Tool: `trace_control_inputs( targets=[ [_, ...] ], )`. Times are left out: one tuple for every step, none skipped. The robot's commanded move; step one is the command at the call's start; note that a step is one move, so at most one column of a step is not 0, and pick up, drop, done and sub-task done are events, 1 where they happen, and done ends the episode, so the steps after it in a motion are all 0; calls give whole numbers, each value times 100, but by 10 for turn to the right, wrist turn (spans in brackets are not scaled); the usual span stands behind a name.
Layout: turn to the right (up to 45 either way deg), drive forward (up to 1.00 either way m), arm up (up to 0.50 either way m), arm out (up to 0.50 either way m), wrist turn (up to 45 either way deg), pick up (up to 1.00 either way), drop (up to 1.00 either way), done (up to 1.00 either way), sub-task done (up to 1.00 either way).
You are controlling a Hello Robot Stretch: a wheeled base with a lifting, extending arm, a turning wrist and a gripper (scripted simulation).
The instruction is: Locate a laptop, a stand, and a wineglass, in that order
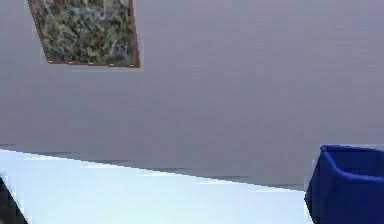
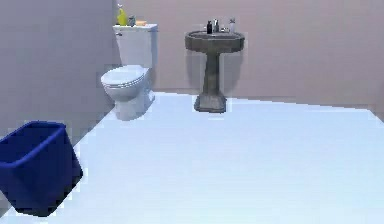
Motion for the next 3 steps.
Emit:
trace_control_inputs(
  targets=[
    [-150, 0, 0, 0, 0, 0, 0, 0, 0],
    [0, 85, 0, 0, 0, 0, 0, 0, 0],
    [-450, 0, 0, 0, 0, 0, 0, 0, 0]
  ],
)
